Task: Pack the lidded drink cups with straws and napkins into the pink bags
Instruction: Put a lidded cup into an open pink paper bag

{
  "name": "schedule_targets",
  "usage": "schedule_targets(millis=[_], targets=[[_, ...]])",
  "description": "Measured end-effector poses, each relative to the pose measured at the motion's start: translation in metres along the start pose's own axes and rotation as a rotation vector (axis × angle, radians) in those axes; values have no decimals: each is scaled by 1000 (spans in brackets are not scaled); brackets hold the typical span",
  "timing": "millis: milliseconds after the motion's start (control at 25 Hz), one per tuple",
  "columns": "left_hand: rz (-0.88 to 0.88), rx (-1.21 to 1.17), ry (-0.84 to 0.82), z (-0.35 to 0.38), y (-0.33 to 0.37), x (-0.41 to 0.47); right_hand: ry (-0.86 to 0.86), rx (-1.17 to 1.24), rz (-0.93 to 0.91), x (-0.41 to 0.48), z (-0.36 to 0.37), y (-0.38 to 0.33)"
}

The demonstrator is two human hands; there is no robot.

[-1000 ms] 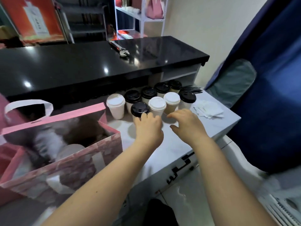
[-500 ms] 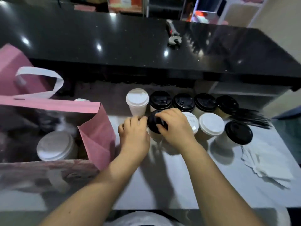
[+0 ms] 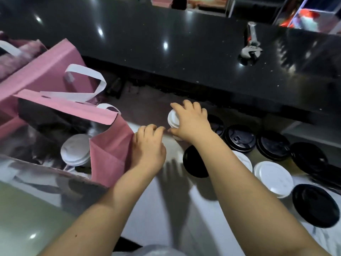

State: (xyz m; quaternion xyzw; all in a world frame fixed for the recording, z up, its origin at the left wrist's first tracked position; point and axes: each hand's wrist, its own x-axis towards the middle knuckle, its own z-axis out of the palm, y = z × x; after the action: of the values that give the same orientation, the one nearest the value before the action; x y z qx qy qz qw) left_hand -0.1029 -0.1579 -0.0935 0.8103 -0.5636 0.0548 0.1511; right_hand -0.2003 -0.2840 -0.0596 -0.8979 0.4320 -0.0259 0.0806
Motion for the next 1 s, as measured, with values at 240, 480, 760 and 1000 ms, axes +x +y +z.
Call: schedule_targets(millis=[240, 480, 760, 1000], targets=[[0, -33, 26, -11, 5, -8, 62, -88, -36, -4, 19, -11], [-36, -159, 49, -40, 16, -20, 203, 52, -118, -36, -8, -15], [156, -85, 144, -48, 23, -42, 384, 285, 132, -100, -43, -16], [374, -44, -23, -64, 8, -74, 627, 438, 399, -181, -45, -46]])
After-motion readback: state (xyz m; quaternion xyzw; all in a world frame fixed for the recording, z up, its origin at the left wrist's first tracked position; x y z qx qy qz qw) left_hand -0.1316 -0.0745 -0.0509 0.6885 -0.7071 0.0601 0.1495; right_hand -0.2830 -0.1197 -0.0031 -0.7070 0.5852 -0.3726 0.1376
